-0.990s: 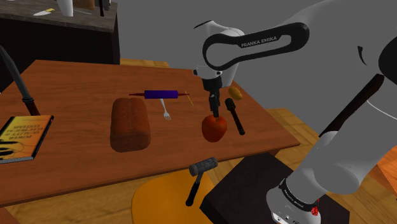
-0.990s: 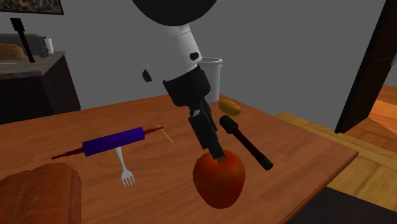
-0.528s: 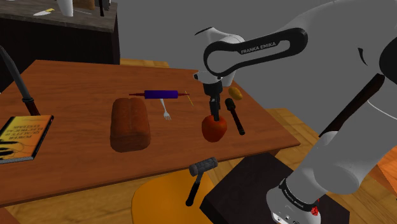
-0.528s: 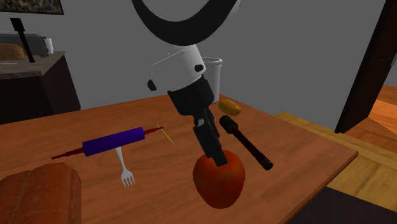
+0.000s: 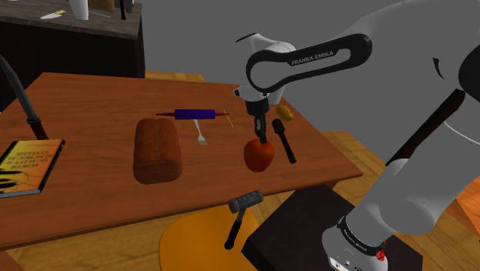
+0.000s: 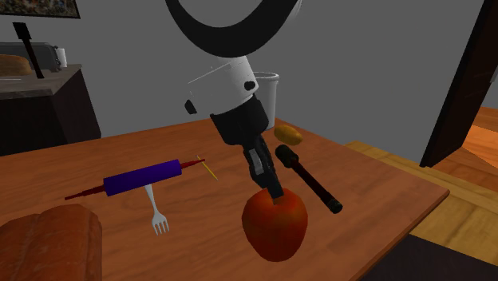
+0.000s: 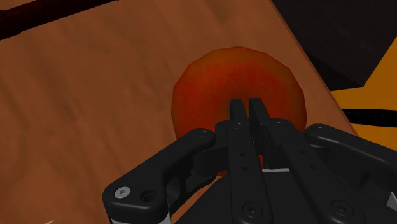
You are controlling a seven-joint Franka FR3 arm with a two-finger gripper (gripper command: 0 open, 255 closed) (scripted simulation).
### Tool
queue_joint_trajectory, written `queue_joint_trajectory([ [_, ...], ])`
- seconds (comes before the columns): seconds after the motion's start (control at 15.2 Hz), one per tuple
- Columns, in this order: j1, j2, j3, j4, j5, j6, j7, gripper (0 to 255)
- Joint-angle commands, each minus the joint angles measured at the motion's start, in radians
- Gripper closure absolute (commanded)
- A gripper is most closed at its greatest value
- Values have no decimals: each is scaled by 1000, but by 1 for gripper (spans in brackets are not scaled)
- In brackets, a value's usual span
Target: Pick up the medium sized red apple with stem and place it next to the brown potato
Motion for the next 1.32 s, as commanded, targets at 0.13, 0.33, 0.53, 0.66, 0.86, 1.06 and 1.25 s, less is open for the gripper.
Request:
queue_joint_trajectory([
  [0.13,0,0,0,0,0,0,0,255],
  [0.33,0,-5,0,8,1,-13,-2,255],
  [0.53,0,-19,0,34,3,-52,-8,255],
  [0.66,0,-27,0,52,5,-78,-12,255],
  [0.86,0,-38,0,81,6,-117,-17,255],
  [1.06,0,-46,0,112,7,-156,-22,255],
  [1.25,0,-53,0,145,8,-195,-27,255],
])
